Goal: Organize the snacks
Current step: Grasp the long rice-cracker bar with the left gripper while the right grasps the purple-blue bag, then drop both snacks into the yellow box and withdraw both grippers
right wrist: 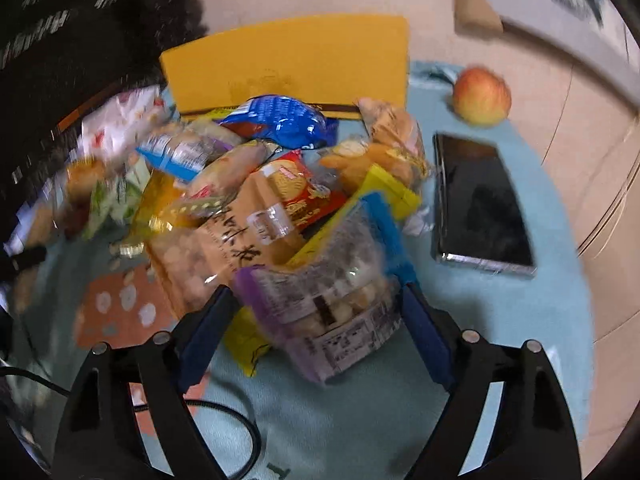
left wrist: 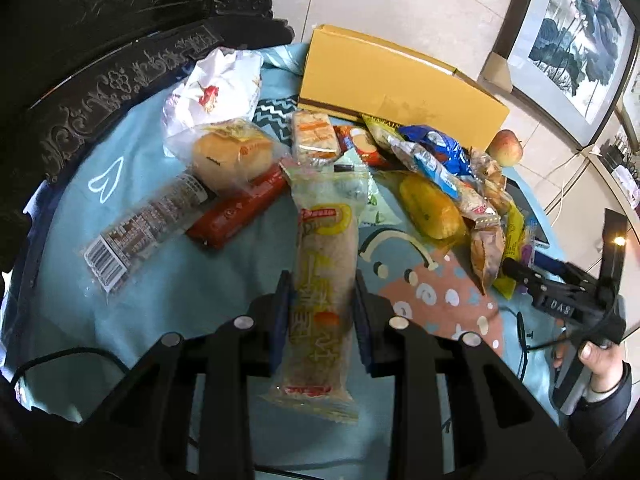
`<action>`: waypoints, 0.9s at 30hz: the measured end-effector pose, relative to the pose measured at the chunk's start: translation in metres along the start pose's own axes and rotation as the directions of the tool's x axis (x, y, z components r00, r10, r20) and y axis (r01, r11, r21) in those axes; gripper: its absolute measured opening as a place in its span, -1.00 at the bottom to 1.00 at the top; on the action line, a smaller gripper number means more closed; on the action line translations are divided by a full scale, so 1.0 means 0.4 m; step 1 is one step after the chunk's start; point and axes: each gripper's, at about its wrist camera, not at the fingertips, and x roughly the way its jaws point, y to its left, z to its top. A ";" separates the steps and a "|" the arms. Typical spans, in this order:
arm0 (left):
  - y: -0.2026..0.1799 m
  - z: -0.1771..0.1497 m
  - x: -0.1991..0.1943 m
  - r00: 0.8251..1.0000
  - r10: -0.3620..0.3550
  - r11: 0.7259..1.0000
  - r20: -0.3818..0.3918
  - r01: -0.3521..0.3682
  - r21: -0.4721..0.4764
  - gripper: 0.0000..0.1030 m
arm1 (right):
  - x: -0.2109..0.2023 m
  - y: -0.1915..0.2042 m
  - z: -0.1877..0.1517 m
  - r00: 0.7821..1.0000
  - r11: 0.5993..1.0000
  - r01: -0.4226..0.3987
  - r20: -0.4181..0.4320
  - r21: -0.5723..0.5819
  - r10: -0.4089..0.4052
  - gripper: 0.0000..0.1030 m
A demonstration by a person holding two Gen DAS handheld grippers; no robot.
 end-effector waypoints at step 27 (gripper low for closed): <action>-0.024 -0.013 0.011 0.999 -0.027 0.999 -0.043 0.028 0.027 -0.44 | -0.034 -0.053 -0.010 0.997 0.997 0.070 -0.026 0.025 -0.070 -0.16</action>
